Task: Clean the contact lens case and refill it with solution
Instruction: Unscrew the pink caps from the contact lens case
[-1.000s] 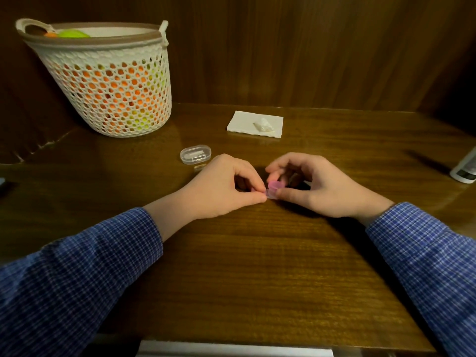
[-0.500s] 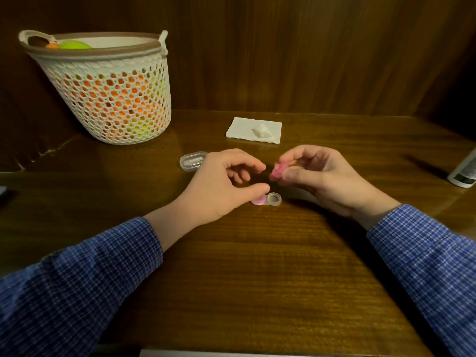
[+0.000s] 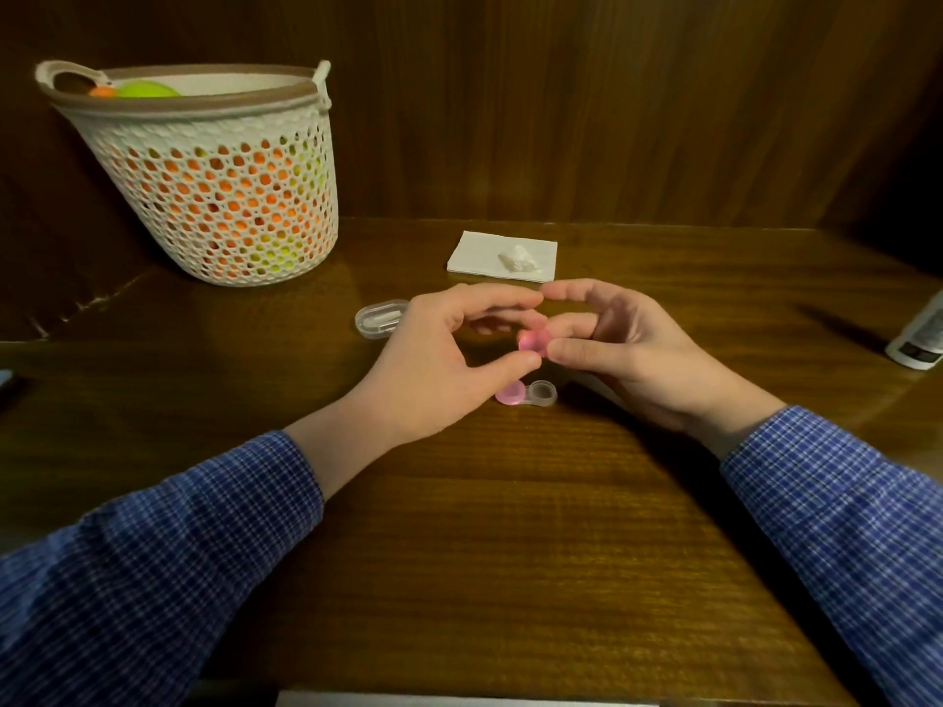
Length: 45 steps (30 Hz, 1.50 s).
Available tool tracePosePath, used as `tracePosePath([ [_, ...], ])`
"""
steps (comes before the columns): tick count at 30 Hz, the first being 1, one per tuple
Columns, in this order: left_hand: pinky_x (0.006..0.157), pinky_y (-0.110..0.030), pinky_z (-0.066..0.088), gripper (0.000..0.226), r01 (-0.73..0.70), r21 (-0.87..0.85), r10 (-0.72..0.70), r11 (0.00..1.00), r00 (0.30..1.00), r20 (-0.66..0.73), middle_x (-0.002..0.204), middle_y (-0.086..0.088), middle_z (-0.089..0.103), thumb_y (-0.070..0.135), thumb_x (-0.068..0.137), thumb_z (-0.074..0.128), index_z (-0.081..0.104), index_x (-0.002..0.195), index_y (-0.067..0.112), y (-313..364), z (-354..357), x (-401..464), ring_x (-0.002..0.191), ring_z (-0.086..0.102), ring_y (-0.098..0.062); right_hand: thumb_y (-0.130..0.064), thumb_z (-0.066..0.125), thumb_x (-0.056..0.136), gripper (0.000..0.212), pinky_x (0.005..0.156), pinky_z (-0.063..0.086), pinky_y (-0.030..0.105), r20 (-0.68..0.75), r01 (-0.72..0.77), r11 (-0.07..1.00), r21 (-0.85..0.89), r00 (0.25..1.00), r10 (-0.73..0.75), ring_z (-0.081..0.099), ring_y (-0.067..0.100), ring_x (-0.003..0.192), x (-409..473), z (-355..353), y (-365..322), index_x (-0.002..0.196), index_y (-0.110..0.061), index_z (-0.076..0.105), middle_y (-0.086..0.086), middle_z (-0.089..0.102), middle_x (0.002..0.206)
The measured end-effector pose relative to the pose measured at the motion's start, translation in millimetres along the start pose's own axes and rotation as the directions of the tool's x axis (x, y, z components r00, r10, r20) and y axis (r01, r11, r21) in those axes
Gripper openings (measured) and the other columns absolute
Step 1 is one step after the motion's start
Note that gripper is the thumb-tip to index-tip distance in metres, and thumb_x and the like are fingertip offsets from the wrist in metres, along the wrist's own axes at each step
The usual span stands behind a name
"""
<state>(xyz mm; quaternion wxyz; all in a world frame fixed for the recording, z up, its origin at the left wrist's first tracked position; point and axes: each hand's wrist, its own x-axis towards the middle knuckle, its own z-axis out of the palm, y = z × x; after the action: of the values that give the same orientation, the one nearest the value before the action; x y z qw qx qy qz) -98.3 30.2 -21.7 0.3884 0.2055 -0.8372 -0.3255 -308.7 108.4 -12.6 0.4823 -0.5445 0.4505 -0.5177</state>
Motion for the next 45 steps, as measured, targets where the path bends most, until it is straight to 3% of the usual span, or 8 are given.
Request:
tracePosePath([
  [5,0.111,-0.036,0.046,0.045,-0.016,0.088,0.019,0.996,0.999,-0.032,0.113,0.028,0.074,0.028,0.09,0.08,0.064,0.131,0.036,-2,-2,4,0.12,0.063,0.0,-0.012,0.075,0.081,0.062,0.107,0.049,0.052,-0.043,0.001,0.999,-0.045,0.999,-0.003,0.071,0.034,0.113,1,0,-3,0.139,-0.007,0.051,0.018,0.076,0.113],
  [10,0.103,-0.033,0.052,0.046,0.083,0.201,-0.073,0.976,0.996,-0.056,0.11,0.022,0.074,0.022,0.092,0.078,0.064,0.136,0.025,-18,-10,14,0.114,0.065,-0.005,0.0,0.077,0.085,0.05,0.097,0.056,0.043,-0.132,-0.049,0.957,-0.286,0.991,0.011,0.068,0.026,0.1,-1,-8,-1,0.13,-0.012,0.058,0.01,0.072,0.11],
  [14,0.089,-0.017,0.049,0.048,0.176,0.282,-0.174,0.943,0.984,-0.03,0.099,0.027,0.069,0.024,0.091,0.079,0.063,0.137,0.027,-33,-11,23,0.097,0.062,0.01,-0.029,0.09,0.069,0.071,0.092,0.058,0.031,-0.024,-0.064,0.836,-0.545,0.998,0.06,0.068,0.014,0.102,-3,-8,-1,0.131,-0.026,0.055,0.0,0.069,0.113],
  [18,0.105,-0.043,0.051,0.05,0.218,0.282,-0.241,0.934,0.969,0.052,0.095,0.023,0.07,0.022,0.091,0.078,0.062,0.139,0.024,-40,-8,29,0.093,0.066,0.001,-0.029,0.09,0.075,0.069,0.088,0.054,0.018,0.035,-0.01,0.756,-0.655,0.998,0.043,0.066,0.003,0.103,-3,-6,4,0.133,-0.03,0.053,-0.007,0.069,0.111],
  [26,0.066,-0.009,0.052,0.051,0.265,0.211,-0.281,0.941,0.958,0.049,0.1,0.017,0.072,0.02,0.089,0.081,0.063,0.137,0.023,-56,-9,34,0.083,0.065,0.009,-0.033,0.089,0.075,0.07,0.091,0.053,0.023,0.048,0.007,0.728,-0.686,0.998,0.035,0.066,0.004,0.103,-2,-7,7,0.135,-0.033,0.052,-0.016,0.071,0.107],
  [38,0.065,-0.01,0.051,0.051,0.262,0.097,-0.256,0.96,0.964,-0.072,0.106,0.017,0.071,0.018,0.087,0.082,0.065,0.134,0.028,-34,-11,18,0.083,0.065,0.001,-0.025,0.086,0.079,0.063,0.09,0.053,0.019,0.084,0.052,0.767,-0.64,0.996,0.003,0.069,0.006,0.1,-2,-4,8,0.132,-0.032,0.052,-0.013,0.074,0.102],
  [41,0.068,-0.01,0.051,0.061,0.264,0.06,-0.269,0.963,0.955,0.127,0.109,0.012,0.071,0.004,0.085,0.076,0.059,0.139,0.027,-25,-15,-2,0.085,0.064,0.003,-0.031,0.089,0.075,0.065,0.088,0.056,0.02,0.055,0.062,0.74,-0.67,0.998,-0.034,0.068,0.003,0.099,-4,0,9,0.129,-0.034,0.053,-0.011,0.072,0.101],
  [45,0.081,-0.002,0.042,0.083,0.204,0.192,-0.253,0.96,0.925,0.285,0.117,0.018,0.066,0.02,0.081,0.084,0.042,0.152,0.033,-17,-12,-11,0.106,0.056,0.009,-0.046,0.087,0.073,0.06,0.081,0.056,0.016,0.003,0.083,0.698,-0.711,0.993,-0.115,0.067,-0.002,0.094,-3,13,12,0.123,-0.037,0.056,-0.015,0.07,0.1],
])
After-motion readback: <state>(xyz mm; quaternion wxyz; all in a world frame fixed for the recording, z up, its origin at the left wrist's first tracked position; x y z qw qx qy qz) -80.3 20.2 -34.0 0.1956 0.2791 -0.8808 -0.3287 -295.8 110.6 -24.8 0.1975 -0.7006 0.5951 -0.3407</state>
